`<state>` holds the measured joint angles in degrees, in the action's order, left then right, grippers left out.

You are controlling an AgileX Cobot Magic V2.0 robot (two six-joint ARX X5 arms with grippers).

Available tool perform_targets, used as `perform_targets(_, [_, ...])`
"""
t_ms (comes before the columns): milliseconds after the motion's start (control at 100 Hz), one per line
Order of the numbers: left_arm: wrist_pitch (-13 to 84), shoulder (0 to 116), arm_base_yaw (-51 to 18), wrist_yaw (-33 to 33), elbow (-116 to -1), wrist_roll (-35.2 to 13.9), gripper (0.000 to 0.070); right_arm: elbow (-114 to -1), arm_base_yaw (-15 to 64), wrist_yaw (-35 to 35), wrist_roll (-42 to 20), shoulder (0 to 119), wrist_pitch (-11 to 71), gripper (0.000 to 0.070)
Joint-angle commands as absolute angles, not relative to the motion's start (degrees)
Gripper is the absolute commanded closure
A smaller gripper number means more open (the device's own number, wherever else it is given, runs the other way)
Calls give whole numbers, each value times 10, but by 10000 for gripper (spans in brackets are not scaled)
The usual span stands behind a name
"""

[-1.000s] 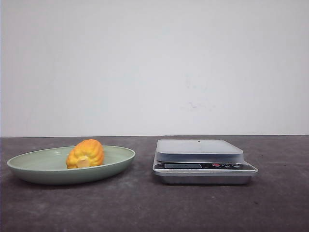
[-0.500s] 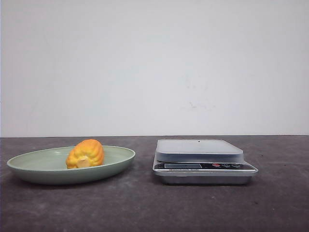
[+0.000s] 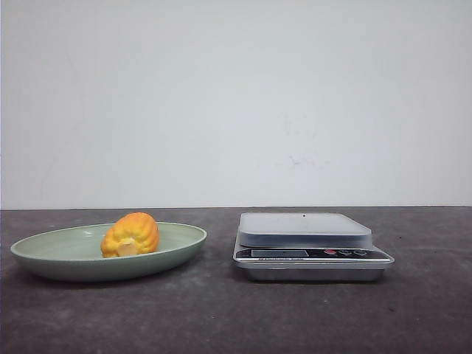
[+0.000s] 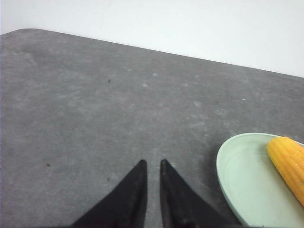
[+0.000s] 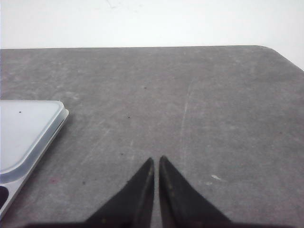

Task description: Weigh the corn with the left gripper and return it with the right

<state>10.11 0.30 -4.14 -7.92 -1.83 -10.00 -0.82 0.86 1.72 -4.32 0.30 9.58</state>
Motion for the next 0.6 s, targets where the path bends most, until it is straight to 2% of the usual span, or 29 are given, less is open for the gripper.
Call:
perform_targets(0, [104, 2, -40, -79, -8, -95, 700, -6, 10, 16, -45, 2, 90, 689])
perform_targets(590, [101, 2, -40, -79, -9, -101, 700, -6, 10, 17, -48, 2, 92, 689])
